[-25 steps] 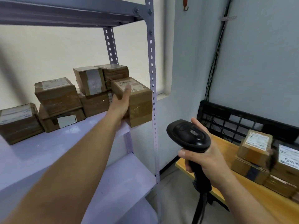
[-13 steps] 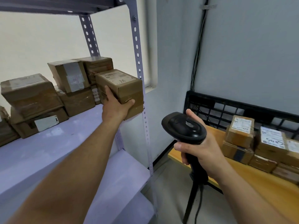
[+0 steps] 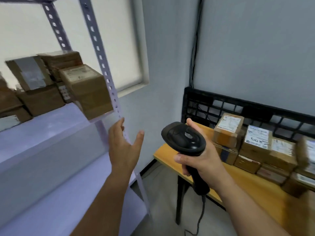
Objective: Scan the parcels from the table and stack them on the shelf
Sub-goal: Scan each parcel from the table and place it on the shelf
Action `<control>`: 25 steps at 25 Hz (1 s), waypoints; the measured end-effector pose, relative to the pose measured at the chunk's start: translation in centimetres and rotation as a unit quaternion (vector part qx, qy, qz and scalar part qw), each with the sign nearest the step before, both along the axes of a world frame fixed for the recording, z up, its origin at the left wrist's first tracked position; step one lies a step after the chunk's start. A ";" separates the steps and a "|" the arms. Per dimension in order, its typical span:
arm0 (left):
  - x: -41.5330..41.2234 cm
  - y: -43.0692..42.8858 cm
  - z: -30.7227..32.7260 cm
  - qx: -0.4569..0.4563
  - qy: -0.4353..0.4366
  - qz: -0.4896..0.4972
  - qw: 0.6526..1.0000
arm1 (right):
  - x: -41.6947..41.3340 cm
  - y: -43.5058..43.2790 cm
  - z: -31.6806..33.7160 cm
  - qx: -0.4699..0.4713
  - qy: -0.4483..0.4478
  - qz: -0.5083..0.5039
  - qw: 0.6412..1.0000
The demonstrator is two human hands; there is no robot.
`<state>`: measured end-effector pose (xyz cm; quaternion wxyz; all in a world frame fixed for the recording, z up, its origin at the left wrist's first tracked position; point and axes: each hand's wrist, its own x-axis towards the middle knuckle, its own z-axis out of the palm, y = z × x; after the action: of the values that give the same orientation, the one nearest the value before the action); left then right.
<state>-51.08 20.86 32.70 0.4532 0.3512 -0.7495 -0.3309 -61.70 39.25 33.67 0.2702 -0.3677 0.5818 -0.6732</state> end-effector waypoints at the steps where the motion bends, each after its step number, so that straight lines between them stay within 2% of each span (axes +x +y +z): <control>1: -1.2 1.5 -0.8 0.004 -0.012 -0.018 1.000 | -0.8 1.1 -0.2 0.002 0.002 -0.002 1.000; 7: -8.9 8.1 -4.0 0.024 -0.112 -0.127 0.985 | -5.9 7.9 -1.6 0.024 0.009 -0.058 0.998; 11: -12.7 9.9 -5.2 0.043 -0.138 -0.176 0.974 | -8.3 10.2 -2.6 0.025 -0.010 -0.106 0.994; 21: -27.3 8.2 -6.8 0.078 -0.200 -0.306 0.928 | -16.9 11.7 -3.6 0.049 -0.013 -0.219 0.974; 25: -32.7 6.4 -7.8 0.118 -0.248 -0.320 0.907 | -20.7 10.8 -4.0 0.080 0.000 -0.259 0.962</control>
<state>-83.78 27.24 24.87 0.0777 0.2141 -0.8651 -0.4468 -82.40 50.07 29.69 0.1147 -0.1815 0.7093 -0.6714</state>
